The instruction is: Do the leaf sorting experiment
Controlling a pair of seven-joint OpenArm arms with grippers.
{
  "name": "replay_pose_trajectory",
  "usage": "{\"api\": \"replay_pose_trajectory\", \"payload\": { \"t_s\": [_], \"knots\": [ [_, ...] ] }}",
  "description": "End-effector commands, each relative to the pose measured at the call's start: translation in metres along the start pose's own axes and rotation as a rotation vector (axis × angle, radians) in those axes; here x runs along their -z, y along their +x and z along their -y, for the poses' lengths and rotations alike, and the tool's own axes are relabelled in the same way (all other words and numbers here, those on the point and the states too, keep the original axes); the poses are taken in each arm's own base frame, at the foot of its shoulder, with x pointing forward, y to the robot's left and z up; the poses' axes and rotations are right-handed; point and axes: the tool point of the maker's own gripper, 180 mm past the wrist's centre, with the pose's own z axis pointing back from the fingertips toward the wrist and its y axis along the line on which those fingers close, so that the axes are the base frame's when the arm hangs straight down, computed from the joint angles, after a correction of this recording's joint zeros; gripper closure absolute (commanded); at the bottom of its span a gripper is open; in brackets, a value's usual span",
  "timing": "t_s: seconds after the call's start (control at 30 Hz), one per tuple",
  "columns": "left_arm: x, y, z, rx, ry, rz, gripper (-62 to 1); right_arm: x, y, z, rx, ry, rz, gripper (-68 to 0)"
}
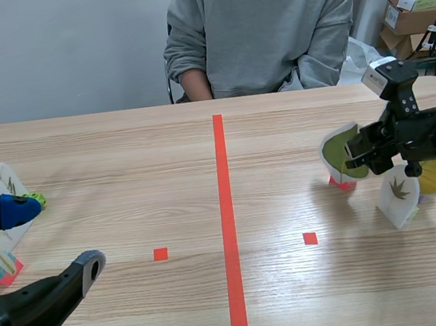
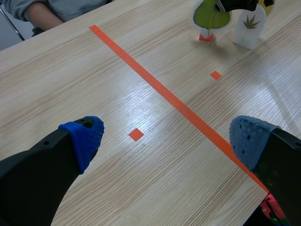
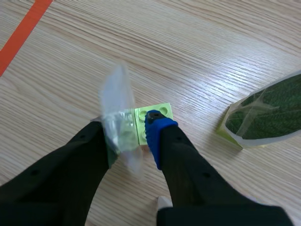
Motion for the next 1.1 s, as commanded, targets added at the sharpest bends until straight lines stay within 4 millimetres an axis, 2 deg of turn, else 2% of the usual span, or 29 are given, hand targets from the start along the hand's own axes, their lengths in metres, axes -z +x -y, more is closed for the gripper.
{"api": "replay_pose_trajectory", "payload": {
  "t_s": [0.0,0.1,0.13,0.3,0.37,0.5,0.67,0.87,1.07],
  "knots": [
    [-0.001,0.005,-0.001,-0.008,0.005,0.025,-57.2,-0.003,0.018,0.007,-0.006,-0.014,0.046,-14.4],
    [-0.001,0.005,-0.001,-0.008,0.005,0.025,-57.2,-0.003,0.017,0.007,-0.010,-0.015,0.043,-15.0],
    [-0.001,0.005,-0.001,-0.008,0.005,0.025,-57.2,-0.003,0.017,0.007,-0.011,-0.016,0.042,-18.1],
    [-0.001,0.005,-0.001,-0.008,0.005,0.025,-57.2,-0.003,0.018,0.007,-0.009,-0.014,0.044,-42.9],
    [-0.001,0.005,-0.001,-0.008,0.005,0.025,-57.2,-0.003,0.019,0.006,0.002,-0.010,0.050,-47.9],
    [-0.001,0.005,-0.001,-0.008,0.005,0.025,-57.2,-0.005,0.023,0.002,0.005,0.007,0.053,-48.1],
    [-0.001,0.005,-0.001,-0.008,0.005,0.025,-57.2,-0.015,0.041,-0.007,-0.036,0.022,0.086,-48.1],
    [-0.001,0.005,-0.001,-0.008,0.005,0.025,-57.2,-0.043,0.049,-0.024,-0.107,0.013,0.120,-48.1],
    [-0.001,0.005,-0.001,-0.008,0.005,0.025,-57.2,-0.080,0.042,-0.047,-0.158,0.025,0.151,-48.1]
  ]
}}
